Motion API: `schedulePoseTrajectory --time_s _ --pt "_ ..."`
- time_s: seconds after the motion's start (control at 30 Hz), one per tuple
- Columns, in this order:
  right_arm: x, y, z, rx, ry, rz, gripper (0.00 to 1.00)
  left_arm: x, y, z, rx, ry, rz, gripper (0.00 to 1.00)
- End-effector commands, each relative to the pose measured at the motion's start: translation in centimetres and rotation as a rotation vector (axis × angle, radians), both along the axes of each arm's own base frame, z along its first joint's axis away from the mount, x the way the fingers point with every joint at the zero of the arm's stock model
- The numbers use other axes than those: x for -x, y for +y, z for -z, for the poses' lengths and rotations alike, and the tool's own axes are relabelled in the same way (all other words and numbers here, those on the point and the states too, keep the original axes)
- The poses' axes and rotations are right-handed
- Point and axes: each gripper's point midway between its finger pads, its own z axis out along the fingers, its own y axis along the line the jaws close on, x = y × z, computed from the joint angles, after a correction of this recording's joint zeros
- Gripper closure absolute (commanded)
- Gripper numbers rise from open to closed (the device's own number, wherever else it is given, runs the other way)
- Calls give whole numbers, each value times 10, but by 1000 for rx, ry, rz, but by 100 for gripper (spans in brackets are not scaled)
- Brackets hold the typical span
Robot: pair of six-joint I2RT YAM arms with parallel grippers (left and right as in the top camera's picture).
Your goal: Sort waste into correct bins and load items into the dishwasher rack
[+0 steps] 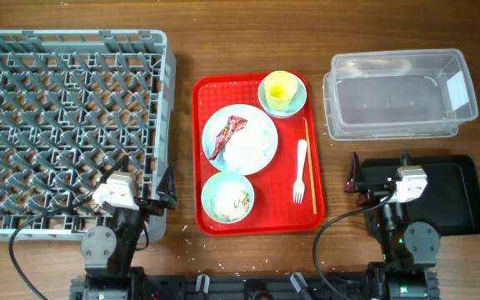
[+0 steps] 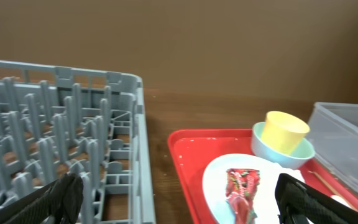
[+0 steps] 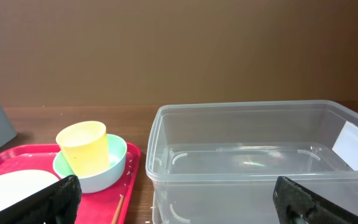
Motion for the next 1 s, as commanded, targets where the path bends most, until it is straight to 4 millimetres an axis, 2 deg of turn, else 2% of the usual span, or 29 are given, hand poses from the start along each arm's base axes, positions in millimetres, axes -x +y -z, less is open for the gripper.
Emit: schedulePoseTrajectory --time_s 0.0,0.1,0.97 --pt "0 -2 0 13 -1 12 0 -2 16 4 -30 1 -87 0" --pt "0 -2 0 13 -1 12 0 -3 26 6 -35 9 -145 0" --pt "0 -2 0 13 -1 12 0 -3 25 6 -35 11 -145 0"
